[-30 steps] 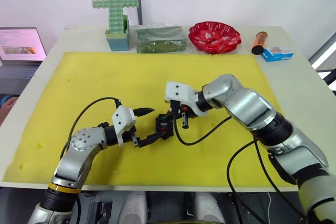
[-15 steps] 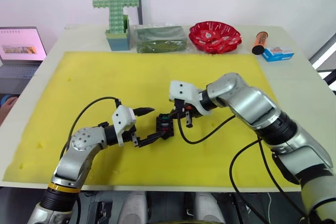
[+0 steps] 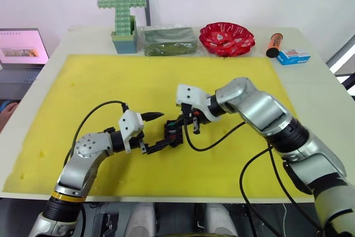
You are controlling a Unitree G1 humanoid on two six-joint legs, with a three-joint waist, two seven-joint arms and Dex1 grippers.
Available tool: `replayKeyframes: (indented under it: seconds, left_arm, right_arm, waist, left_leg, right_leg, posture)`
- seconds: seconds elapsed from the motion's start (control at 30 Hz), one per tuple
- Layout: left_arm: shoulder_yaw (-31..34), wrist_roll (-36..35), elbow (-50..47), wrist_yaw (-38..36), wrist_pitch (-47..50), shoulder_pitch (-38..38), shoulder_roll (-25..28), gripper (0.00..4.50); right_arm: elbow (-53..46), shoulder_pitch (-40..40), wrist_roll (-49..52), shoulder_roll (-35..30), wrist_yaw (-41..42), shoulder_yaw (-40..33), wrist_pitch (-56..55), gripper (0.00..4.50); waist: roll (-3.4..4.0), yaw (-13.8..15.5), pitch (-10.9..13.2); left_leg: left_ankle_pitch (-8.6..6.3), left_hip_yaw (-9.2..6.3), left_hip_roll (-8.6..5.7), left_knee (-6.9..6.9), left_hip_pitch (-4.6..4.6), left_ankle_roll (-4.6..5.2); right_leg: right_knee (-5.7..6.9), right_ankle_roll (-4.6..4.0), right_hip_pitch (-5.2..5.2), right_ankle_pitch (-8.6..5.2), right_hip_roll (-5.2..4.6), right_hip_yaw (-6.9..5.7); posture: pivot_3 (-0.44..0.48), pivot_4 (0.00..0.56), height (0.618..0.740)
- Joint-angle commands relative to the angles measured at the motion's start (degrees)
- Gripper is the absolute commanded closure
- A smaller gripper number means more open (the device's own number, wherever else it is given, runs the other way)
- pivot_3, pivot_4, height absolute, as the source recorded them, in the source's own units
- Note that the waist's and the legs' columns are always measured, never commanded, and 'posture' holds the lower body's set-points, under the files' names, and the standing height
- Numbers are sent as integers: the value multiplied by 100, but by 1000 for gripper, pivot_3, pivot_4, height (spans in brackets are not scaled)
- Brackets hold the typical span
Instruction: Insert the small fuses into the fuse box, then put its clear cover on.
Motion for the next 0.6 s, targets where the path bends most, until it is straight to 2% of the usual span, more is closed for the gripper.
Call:
replayKeyframes:
  seconds: [0.03, 0.3, 0.6]
  left_arm:
    - [82, -19, -185, 16, -59, 2, 48, 0]
    - [82, -20, -172, -3, -68, -5, 56, 0]
    - [79, -19, -165, -5, -57, -41, 55, 0]
  right_arm:
    - [-122, -167, -15, -136, 109, -69, -103, 4472]
    - [-136, -180, -34, -235, 175, -94, -141, 4472]
    - [-364, -172, 241, 105, 50, -210, 137, 4472]
  waist:
    - [0, 2, 0]
    - [0, -2, 1]
    - [0, -5, 1]
  left_leg:
    - [0, 0, 0, 0, 0, 0]
    - [0, 0, 0, -1, -2, 0]
    - [0, -1, 0, -1, -2, 0]
  right_leg:
    - [0, 0, 0, 0, 0, 0]
    - [0, 0, -2, 0, 0, 0]
    - [0, 0, -3, 0, 0, 0]
  posture:
    - [0, 150, 740]
    - [0, 150, 740]
    - [0, 150, 740]
